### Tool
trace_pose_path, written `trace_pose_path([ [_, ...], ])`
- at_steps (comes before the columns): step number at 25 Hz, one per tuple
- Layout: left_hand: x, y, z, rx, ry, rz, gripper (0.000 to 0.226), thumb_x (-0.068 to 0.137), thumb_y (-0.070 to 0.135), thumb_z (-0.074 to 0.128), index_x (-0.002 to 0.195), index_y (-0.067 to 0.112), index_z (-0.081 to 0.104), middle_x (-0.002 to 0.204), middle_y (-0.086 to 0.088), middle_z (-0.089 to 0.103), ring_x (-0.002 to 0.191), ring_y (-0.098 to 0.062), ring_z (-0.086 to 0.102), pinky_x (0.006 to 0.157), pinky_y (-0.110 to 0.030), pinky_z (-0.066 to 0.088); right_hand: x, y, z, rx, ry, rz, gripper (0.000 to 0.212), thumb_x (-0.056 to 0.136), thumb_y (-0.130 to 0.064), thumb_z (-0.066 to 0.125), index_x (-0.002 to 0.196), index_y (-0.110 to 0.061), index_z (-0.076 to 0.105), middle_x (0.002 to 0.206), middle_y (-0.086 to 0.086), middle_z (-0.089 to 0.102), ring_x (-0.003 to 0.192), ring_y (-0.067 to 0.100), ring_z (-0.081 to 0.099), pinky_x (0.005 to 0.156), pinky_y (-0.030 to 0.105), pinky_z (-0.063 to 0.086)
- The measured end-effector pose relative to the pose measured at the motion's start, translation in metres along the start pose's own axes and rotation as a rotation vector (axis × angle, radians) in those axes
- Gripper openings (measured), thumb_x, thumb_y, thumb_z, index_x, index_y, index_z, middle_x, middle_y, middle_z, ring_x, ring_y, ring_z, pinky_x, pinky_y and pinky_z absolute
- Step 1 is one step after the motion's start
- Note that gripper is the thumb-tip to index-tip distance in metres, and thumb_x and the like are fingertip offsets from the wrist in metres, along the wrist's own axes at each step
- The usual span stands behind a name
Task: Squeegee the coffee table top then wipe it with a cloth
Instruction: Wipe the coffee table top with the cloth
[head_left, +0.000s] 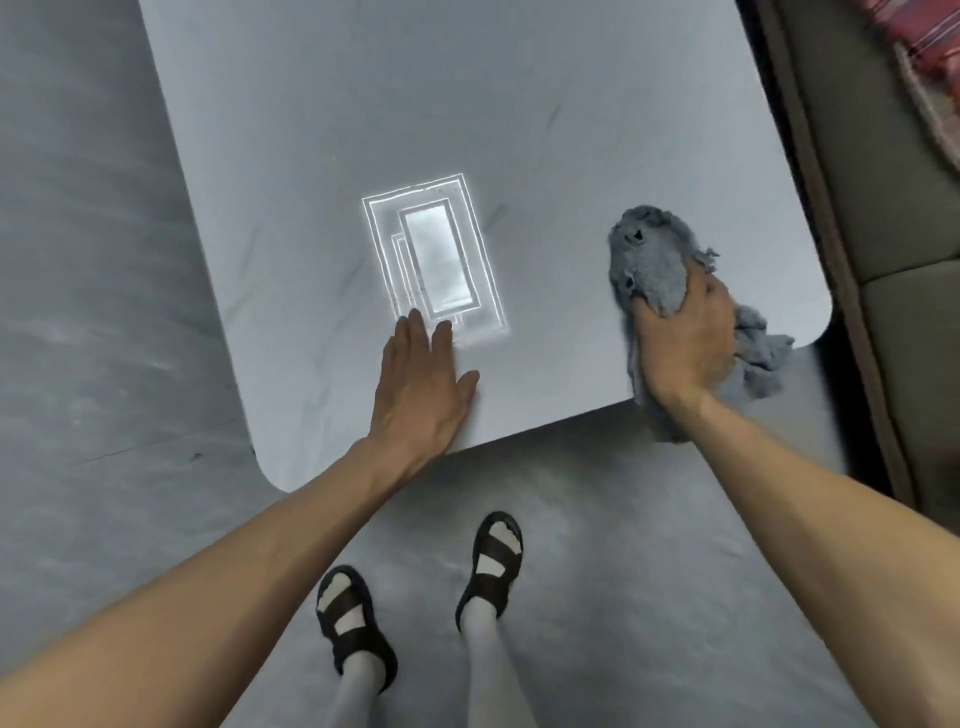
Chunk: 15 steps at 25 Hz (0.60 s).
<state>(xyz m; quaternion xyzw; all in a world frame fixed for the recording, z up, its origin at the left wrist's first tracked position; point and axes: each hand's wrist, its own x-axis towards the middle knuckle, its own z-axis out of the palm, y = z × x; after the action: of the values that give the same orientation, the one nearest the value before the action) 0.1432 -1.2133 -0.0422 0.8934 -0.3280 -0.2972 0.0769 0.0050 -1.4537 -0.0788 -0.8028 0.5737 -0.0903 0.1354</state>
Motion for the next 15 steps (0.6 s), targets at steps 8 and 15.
trace_pose_path([
  [8,0.029,0.043,0.003,0.003,-0.053,-0.102,0.040,0.076,0.016,0.037,0.111,-0.004,0.044,0.117,-0.031,0.047,0.108,-0.047,0.045,0.088,-0.049,0.042,-0.040,0.001,0.006,-0.081,-0.380,-0.979,0.083,0.068,-0.060,0.074,0.140,-0.030,0.044,0.137,0.019,0.051,0.123,0.036,0.051,0.100,0.052,0.046],
  [15,0.035,0.051,0.003,0.057,-0.218,-0.171,0.059,0.073,0.008,0.044,0.129,-0.008,0.031,0.139,-0.047,0.023,0.132,-0.060,0.021,0.106,-0.059,0.035,0.073,0.078,-0.034,0.011,-0.139,-0.367,0.067,0.073,-0.044,0.068,0.134,-0.027,0.048,0.129,0.009,0.056,0.117,0.031,0.053,0.094,0.041,0.047],
])
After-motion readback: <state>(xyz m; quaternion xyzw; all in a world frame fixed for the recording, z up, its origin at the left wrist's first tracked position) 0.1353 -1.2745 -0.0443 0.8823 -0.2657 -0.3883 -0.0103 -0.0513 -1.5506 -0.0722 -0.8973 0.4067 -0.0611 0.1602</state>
